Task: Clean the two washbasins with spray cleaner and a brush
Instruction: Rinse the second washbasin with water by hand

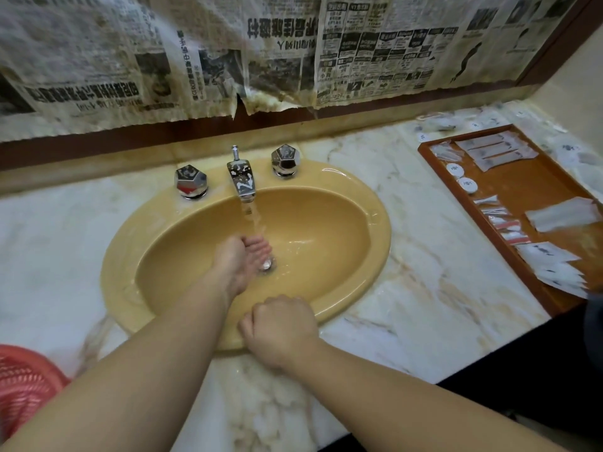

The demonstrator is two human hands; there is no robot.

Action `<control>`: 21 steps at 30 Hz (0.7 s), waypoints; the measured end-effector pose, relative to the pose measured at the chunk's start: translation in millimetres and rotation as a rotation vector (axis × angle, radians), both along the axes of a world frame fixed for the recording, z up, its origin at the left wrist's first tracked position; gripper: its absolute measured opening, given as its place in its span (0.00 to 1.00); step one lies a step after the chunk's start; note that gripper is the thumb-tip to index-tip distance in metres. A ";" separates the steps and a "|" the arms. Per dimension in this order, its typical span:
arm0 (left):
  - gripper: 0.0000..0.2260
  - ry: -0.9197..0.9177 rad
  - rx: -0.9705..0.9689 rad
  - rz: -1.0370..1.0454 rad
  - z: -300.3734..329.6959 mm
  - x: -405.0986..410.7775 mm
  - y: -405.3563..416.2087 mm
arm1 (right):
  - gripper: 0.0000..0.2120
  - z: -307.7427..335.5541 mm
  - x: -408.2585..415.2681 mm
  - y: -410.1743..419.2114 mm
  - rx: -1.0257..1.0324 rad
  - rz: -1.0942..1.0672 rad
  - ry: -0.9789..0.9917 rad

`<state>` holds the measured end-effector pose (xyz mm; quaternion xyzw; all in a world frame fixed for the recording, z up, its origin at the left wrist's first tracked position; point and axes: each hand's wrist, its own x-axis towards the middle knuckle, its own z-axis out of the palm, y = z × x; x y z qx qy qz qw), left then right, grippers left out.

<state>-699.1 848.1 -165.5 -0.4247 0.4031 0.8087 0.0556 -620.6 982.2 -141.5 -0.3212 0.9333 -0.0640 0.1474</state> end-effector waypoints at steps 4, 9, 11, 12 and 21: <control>0.16 0.116 0.340 0.270 8.1 -36.7 -13.2 | 0.16 17.9 -40.1 14.2 -0.136 0.033 -0.256; 0.10 0.233 0.543 0.297 24.7 -44.4 8.8 | 0.17 18.4 -103.7 68.9 0.012 -0.051 -0.137; 0.08 0.236 0.574 0.101 32.0 -28.0 27.6 | 0.22 7.3 -101.0 96.1 0.120 -0.049 -0.017; 0.11 0.204 0.559 -0.027 34.9 -16.6 37.7 | 0.24 1.2 -91.4 102.9 0.137 -0.032 0.047; 0.14 -0.036 -0.505 -0.545 48.2 61.5 18.4 | 0.16 2.2 22.4 -10.2 -0.029 -0.003 0.156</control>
